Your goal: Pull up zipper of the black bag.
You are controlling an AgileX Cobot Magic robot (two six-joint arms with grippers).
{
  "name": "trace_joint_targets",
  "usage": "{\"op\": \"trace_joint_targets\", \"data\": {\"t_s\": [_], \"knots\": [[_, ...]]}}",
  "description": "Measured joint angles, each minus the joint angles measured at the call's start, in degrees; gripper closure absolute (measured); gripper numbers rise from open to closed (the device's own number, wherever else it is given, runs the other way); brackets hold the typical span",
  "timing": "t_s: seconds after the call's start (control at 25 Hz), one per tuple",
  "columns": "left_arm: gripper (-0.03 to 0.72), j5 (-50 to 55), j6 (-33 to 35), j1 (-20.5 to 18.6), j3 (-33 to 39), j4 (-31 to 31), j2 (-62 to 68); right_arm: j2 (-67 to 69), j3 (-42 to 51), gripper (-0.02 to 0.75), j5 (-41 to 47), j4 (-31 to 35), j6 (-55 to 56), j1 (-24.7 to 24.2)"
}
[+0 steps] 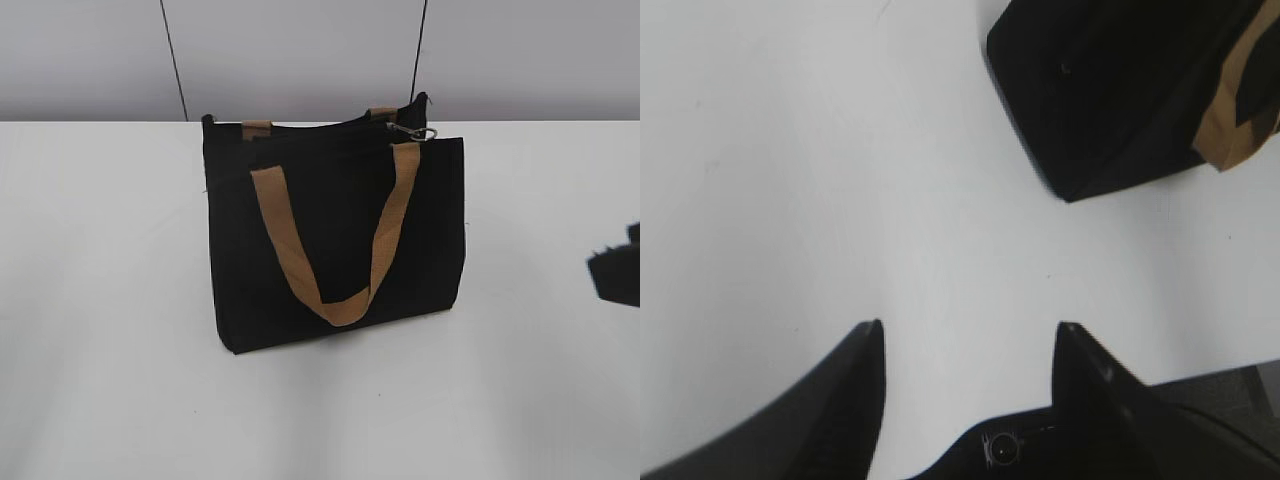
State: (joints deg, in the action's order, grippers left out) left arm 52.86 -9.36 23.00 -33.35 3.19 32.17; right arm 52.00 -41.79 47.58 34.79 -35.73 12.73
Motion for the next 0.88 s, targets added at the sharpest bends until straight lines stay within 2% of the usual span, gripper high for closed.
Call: {"op": "trace_joint_targets", "data": {"t_s": [0.24, 0.48, 0.72, 0.88], "knots": [[0.286, 9.66, 0.00, 0.00, -0.01, -3.19, -12.38, -16.89, 2.97, 0.345, 8.74, -10.67, 12.60, 0.00], [0.286, 15.85, 0.24, 0.00, -0.06, -3.77, -24.40, -32.72, 3.12, 0.345, 18.83, -19.28, 21.04, 0.00], [0.290, 17.30, 0.89, 0.00, 0.19, -4.03, -32.53, -45.21, 4.12, 0.345, 21.49, -27.09, 26.96, 0.00], [0.291, 15.12, 2.39, 0.00, 0.79, -4.88, -32.72, -48.56, 9.30, 0.346, 21.49, -30.73, 29.83, 0.00]]}}
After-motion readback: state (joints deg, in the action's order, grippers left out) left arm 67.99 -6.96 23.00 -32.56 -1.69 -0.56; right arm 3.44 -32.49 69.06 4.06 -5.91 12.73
